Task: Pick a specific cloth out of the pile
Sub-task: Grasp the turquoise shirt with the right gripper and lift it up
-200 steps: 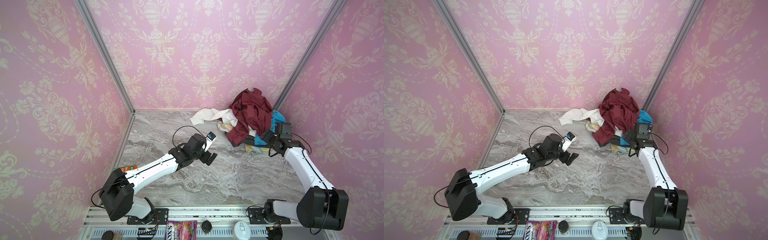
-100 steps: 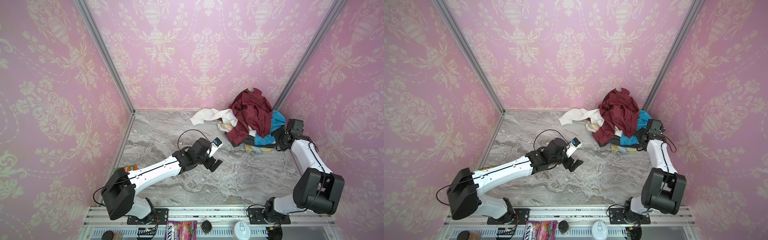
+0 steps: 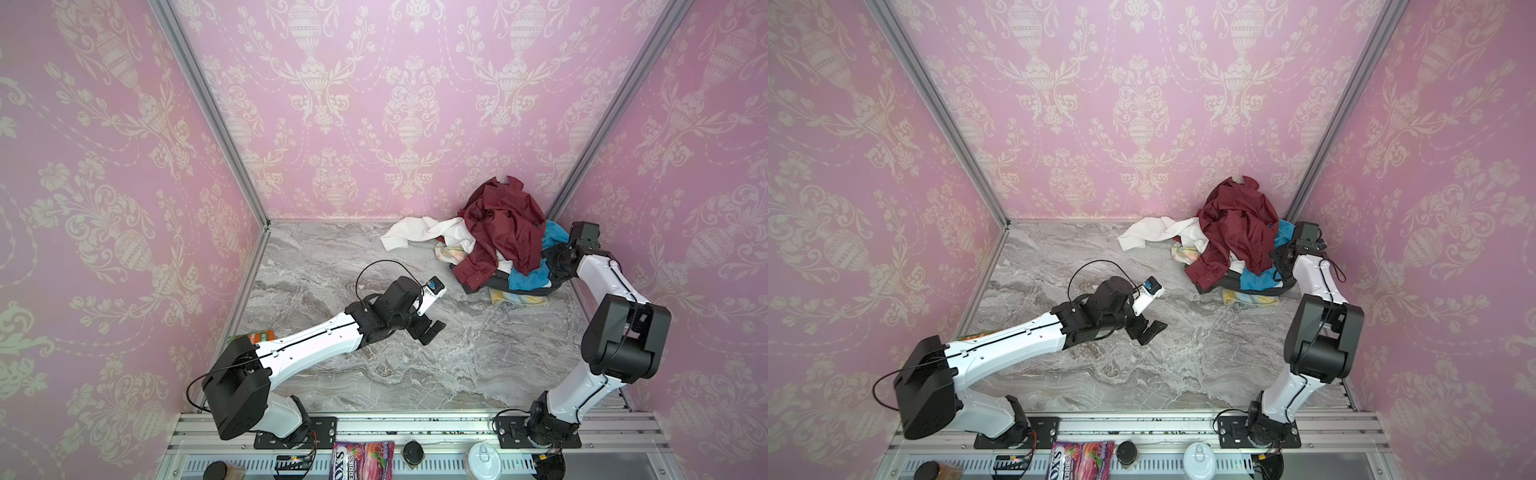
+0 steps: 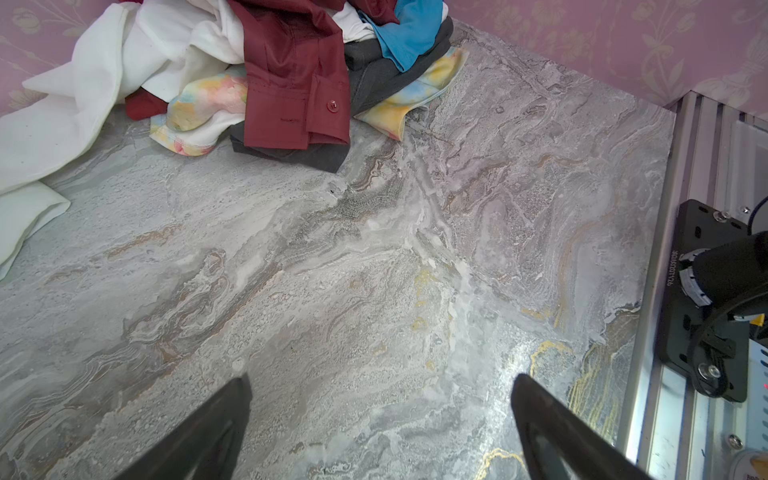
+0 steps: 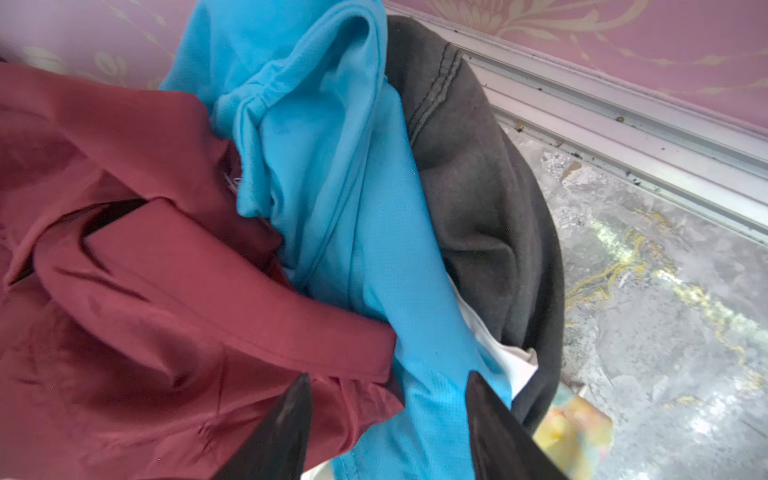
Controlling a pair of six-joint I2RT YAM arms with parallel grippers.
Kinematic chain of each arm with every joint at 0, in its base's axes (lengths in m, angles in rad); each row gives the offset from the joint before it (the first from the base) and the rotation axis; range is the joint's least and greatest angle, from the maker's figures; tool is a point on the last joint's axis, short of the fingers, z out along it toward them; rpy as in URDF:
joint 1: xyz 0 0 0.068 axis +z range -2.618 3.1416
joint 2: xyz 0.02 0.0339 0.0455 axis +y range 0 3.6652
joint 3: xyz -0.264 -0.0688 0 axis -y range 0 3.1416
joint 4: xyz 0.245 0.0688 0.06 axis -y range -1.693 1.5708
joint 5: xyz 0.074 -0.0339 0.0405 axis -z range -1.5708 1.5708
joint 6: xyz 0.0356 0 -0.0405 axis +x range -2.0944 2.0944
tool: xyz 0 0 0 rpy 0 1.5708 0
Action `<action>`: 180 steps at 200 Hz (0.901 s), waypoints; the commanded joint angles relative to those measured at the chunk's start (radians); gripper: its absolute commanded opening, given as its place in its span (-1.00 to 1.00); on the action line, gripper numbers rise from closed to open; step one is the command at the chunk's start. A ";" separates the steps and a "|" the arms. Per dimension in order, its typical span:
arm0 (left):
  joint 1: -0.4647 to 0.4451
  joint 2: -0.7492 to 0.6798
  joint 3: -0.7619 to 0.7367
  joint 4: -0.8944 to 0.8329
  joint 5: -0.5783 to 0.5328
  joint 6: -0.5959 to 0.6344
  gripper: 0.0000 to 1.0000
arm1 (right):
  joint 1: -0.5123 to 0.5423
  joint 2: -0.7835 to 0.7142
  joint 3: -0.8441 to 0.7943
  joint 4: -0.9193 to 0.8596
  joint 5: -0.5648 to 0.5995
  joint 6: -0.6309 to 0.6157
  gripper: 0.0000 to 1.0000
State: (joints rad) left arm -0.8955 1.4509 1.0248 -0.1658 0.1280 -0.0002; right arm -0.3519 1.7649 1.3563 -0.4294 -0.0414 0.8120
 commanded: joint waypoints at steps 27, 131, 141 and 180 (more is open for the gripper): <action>-0.011 0.003 -0.014 0.013 0.019 -0.002 0.99 | -0.014 0.047 0.037 -0.026 0.000 -0.026 0.15; -0.011 -0.102 -0.135 0.193 0.008 0.031 0.98 | -0.030 0.103 0.060 -0.002 -0.021 -0.033 -0.17; -0.011 -0.106 -0.138 0.196 0.005 0.034 0.99 | -0.030 0.108 0.065 0.000 -0.021 -0.034 -0.21; -0.011 -0.117 -0.143 0.195 0.001 0.046 0.99 | -0.031 0.130 0.082 0.007 -0.034 -0.030 -0.45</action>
State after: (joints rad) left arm -0.8955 1.3609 0.9001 0.0078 0.1287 0.0143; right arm -0.3782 1.8690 1.4052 -0.4297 -0.0586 0.7856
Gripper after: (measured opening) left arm 0.993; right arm 0.322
